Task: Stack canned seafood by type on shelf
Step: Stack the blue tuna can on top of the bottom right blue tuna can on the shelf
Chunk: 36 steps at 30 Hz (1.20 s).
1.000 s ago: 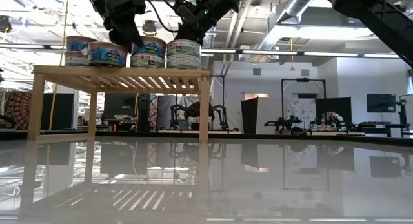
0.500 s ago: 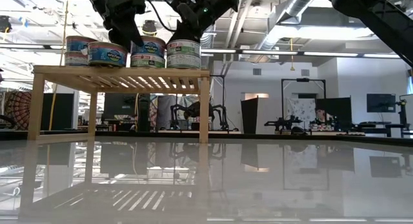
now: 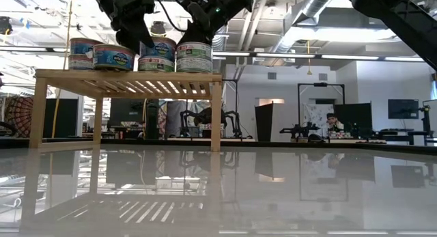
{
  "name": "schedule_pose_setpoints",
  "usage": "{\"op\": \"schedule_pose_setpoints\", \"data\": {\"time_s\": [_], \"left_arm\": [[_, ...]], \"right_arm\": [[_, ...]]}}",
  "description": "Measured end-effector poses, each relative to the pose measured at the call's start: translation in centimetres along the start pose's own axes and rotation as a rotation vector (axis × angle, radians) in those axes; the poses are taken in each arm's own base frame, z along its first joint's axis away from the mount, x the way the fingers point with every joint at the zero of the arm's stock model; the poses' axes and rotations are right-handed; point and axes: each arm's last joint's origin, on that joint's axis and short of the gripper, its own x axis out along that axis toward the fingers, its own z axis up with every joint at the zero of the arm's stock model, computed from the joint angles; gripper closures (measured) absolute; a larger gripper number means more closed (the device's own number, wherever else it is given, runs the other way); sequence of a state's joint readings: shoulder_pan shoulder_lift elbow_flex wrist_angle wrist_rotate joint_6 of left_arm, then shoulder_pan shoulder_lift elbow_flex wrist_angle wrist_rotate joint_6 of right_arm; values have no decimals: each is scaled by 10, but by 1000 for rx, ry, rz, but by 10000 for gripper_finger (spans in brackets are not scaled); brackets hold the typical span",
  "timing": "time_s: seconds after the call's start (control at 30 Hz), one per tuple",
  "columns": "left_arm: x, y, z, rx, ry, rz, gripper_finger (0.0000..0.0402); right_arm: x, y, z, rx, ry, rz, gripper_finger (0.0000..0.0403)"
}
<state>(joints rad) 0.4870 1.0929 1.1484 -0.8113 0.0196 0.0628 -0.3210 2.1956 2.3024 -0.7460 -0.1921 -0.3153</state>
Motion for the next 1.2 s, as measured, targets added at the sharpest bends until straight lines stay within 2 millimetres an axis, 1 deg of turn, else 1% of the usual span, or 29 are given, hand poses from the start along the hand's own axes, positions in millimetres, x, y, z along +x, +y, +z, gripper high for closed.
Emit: {"op": "schedule_pose_setpoints", "data": {"time_s": [0.3,0.53,0.97,1.13,1.2], "left_arm": [[-14,0,-1,-19,-51,3,35],[-24,-1,-5,-43,-61,0,35],[-45,-4,-21,-100,-11,-12,35],[-52,-4,-26,-108,1,16,35],[-54,-3,-28,-108,9,33,35]], "right_arm": [[1,3,3,-6,-30,12,387],[2,12,9,-25,-61,21,387],[6,33,24,-57,-154,36,387],[7,39,27,-48,-173,48,387],[15,43,26,-43,-174,55,387]]}}
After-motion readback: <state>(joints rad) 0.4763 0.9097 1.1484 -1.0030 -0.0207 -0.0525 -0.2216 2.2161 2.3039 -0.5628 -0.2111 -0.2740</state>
